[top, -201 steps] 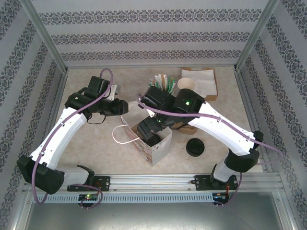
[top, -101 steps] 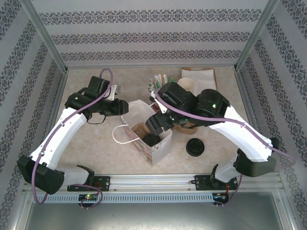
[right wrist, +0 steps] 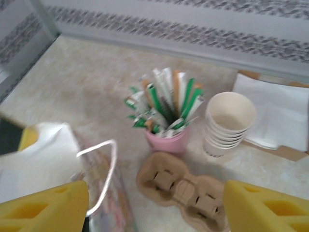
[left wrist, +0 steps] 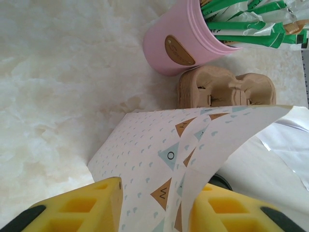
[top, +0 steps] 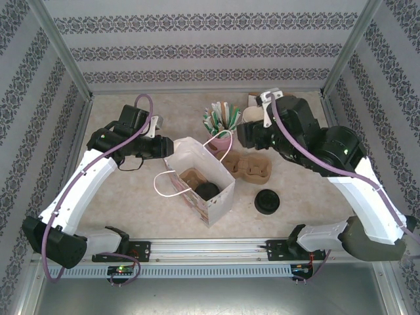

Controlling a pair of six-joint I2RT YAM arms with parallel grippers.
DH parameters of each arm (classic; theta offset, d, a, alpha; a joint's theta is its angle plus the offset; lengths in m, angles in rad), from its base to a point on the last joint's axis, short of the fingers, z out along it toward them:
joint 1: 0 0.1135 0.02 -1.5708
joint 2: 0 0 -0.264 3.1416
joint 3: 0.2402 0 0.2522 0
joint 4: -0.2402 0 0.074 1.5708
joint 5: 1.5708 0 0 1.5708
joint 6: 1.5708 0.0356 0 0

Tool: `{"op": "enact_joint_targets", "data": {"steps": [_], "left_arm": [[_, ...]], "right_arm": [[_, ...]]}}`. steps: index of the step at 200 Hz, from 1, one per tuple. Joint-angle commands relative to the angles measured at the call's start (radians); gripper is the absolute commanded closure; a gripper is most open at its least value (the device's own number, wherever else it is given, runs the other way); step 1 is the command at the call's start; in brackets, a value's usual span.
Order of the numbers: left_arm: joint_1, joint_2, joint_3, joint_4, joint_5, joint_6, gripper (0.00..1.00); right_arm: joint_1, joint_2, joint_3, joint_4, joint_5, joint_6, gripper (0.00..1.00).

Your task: Pack the takeout coffee

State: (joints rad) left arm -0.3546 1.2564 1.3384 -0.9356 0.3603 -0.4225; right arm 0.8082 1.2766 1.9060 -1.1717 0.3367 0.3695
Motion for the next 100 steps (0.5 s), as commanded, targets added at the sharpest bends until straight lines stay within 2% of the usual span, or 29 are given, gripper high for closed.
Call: {"op": "enact_joint_targets", "data": {"steps": [1, 25, 62, 100], "left_arm": [[-0.012, -0.024, -0.003, 0.014, -0.029, 0.020, 0.64], [-0.013, -0.022, -0.001, 0.005, -0.043, 0.023, 0.65], [-0.013, -0.022, 0.003, -0.002, -0.055, 0.019, 0.65], [-0.014, -0.032, 0.010, -0.018, -0.071, 0.011, 0.65]], "right_arm": [[-0.114, -0.006, -0.053, 0.133, -0.067, -0.015, 0.28], [-0.262, 0.013, -0.095, 0.170, -0.222, 0.007, 0.34], [-0.410, 0.057, -0.196, 0.252, -0.393, 0.046, 0.50], [-0.477, 0.126, -0.256, 0.332, -0.471, 0.051, 0.63]]}}
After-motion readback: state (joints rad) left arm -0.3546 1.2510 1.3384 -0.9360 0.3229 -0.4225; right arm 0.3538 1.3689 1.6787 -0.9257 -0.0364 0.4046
